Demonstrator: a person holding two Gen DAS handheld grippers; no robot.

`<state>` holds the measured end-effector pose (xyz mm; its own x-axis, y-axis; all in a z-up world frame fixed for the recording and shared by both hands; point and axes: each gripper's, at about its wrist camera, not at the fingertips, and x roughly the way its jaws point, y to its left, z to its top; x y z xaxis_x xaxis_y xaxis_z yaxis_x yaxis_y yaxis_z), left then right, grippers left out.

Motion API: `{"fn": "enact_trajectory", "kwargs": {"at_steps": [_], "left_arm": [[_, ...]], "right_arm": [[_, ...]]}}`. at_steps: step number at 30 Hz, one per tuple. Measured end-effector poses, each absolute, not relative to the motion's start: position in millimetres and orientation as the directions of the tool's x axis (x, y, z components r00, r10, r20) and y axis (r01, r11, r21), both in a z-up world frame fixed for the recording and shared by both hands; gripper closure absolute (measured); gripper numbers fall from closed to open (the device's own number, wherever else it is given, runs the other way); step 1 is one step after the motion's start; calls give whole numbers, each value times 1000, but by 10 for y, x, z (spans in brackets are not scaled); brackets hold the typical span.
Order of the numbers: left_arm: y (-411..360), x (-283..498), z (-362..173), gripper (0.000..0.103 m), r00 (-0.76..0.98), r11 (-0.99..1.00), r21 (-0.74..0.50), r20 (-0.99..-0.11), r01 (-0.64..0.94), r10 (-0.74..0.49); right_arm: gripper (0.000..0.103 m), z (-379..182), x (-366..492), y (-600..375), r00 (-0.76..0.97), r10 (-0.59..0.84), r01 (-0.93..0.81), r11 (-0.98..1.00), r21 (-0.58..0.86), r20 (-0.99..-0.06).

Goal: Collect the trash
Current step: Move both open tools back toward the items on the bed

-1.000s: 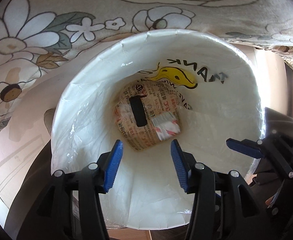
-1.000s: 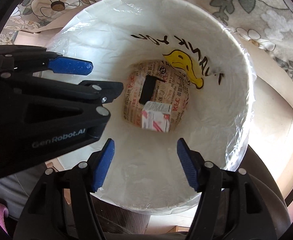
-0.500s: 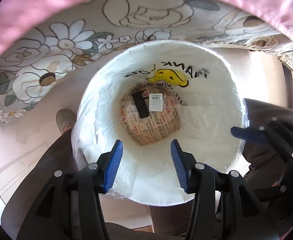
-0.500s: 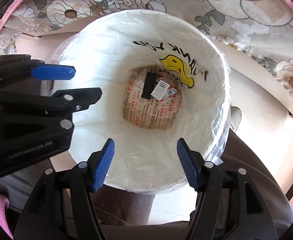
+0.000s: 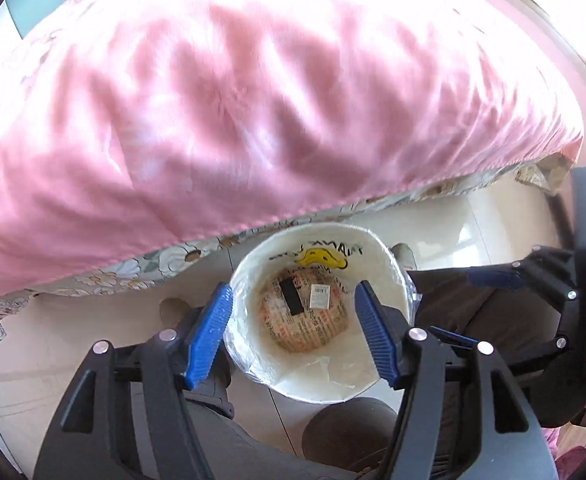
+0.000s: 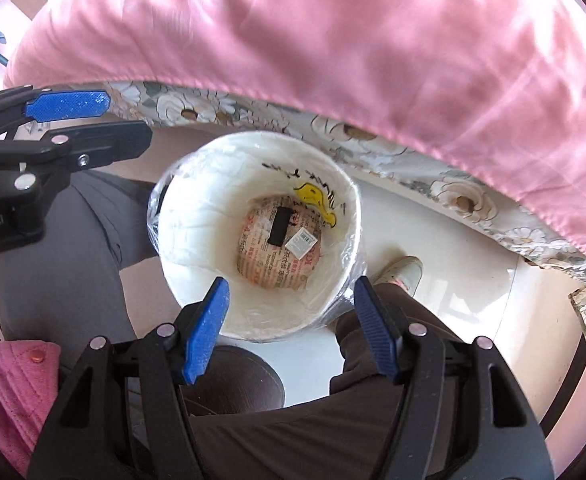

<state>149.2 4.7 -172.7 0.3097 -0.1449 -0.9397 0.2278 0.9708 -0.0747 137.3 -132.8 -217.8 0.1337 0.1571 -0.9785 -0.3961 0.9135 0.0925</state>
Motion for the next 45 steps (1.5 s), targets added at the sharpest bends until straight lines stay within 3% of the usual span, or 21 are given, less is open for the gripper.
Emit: {"fn": "enact_trajectory", "kwargs": {"at_steps": [5,11,27,36,45], "left_arm": [[18,1522,-1191,20,406,968,-59,-900,243,-157],[-3,1698,-631,15,473,974,-45,-869,220,-147],[-14,2786,111,14,558,994,-10,-827,108,-69],[-20,3696,309,14,564,995,-91,-820,33,-94],[-12,4548,60,14,531,987,-137,-844,-79,-75]], "right_arm": [[33,-1627,1481,-1491,260,142,-353,935,44,-955],[29,-1014,1641,-1679,380,122,-317,948,-5,-917],[25,348,2807,-1959,572,102,-203,979,-20,-814],[22,611,3838,-2031,569,119,-98,992,77,-813],[21,420,4919,-2083,520,149,55,977,207,-841]]}}
